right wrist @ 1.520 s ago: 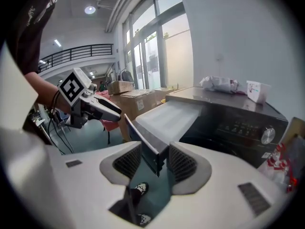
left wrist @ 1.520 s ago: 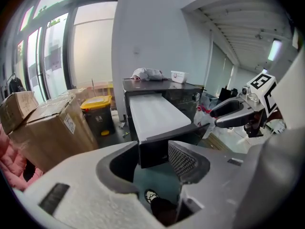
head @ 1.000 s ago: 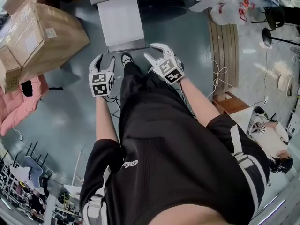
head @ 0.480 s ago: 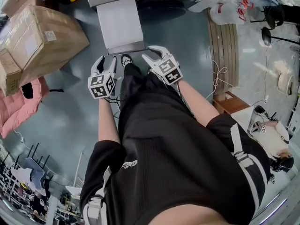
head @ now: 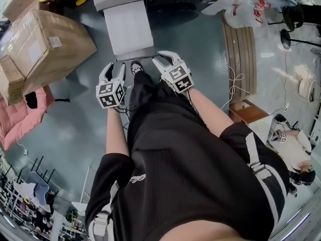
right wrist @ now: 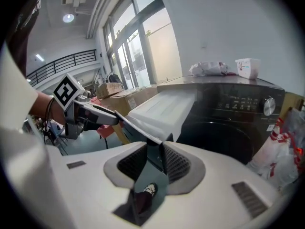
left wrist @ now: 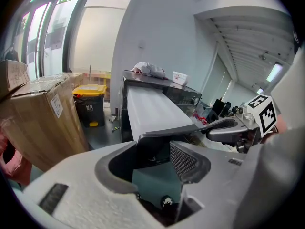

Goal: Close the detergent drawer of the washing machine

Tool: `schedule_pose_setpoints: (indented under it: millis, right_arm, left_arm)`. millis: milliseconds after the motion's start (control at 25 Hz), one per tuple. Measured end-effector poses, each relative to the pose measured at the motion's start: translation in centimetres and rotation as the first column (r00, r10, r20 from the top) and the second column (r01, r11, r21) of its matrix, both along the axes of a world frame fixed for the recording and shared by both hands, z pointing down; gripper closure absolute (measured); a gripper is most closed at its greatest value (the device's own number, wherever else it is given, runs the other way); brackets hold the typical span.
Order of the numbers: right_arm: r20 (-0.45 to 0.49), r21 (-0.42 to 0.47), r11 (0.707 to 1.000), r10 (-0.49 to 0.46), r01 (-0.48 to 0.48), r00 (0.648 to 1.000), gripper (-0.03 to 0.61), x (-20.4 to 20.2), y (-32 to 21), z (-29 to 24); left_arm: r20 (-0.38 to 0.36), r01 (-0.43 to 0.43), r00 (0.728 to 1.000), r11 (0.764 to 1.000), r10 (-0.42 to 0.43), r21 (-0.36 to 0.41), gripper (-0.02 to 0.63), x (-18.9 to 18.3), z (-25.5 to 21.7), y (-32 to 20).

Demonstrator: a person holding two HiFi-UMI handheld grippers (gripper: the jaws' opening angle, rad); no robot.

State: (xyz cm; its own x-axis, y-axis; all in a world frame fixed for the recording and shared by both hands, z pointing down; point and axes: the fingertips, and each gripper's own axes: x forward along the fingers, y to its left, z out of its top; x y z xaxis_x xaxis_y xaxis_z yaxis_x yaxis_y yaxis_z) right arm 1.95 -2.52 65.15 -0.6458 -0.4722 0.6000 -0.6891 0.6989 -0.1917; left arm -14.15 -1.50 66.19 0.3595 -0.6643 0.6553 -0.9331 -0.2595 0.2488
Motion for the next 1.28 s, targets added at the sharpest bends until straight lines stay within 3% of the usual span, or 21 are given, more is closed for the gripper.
schedule_pose_setpoints:
  millis: [1280]
  right_arm:
    - [0.012, 0.042, 0.998, 0.054, -0.054, 0.998, 0.465, 0.5, -1.6, -1.8]
  left_arm:
    - [-0.017, 0.021, 1.000, 1.000, -0.021, 0.007, 0.400, 0.5, -1.5, -1.5]
